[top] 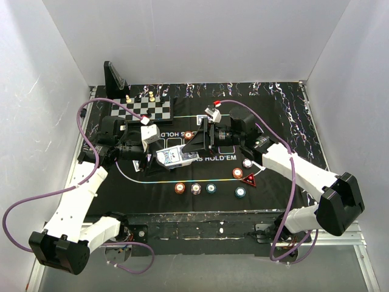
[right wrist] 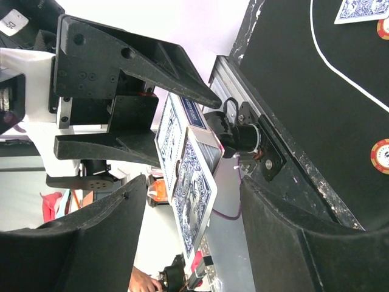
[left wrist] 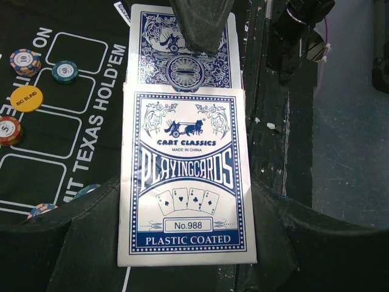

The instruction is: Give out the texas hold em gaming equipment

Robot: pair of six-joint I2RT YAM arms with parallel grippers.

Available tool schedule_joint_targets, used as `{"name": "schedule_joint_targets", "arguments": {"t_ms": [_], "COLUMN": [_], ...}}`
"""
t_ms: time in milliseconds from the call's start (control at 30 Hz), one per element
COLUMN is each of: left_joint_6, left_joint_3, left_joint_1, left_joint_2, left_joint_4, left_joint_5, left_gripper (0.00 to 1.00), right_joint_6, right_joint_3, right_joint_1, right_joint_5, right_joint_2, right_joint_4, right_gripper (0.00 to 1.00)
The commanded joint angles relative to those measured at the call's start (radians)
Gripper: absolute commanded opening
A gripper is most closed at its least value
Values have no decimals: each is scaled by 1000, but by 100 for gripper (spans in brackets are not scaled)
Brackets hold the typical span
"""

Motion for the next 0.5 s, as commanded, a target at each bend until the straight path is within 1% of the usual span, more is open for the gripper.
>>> {"name": "schedule_joint_targets", "arguments": {"t_ms": [0,167,267,367,467], "left_joint_6": [4,1,10,15,22], "left_joint_3": [5,12,15,21,25], "left_joint_1": [9,8,9,11,9], "left_joint_2": [-22,-22,-19,-12,-9], "left_joint_4": [19,22,19,13,4], "left_joint_5": [47,46,44,43,33], "left_gripper": [39,39,39,39,40], "right_joint_6": [27,53,62,88,120], "right_joint_3": [-12,7,31,42,33], "right_joint_1": [4,32,58,79,85], "right_joint_5": [-23,-31,-28,-25,-26], "right_joint_2": [-9,16,42,69,82], "right_joint_4": [86,143,152,176,221], "right_gripper": [71,75,73,65,52]}}
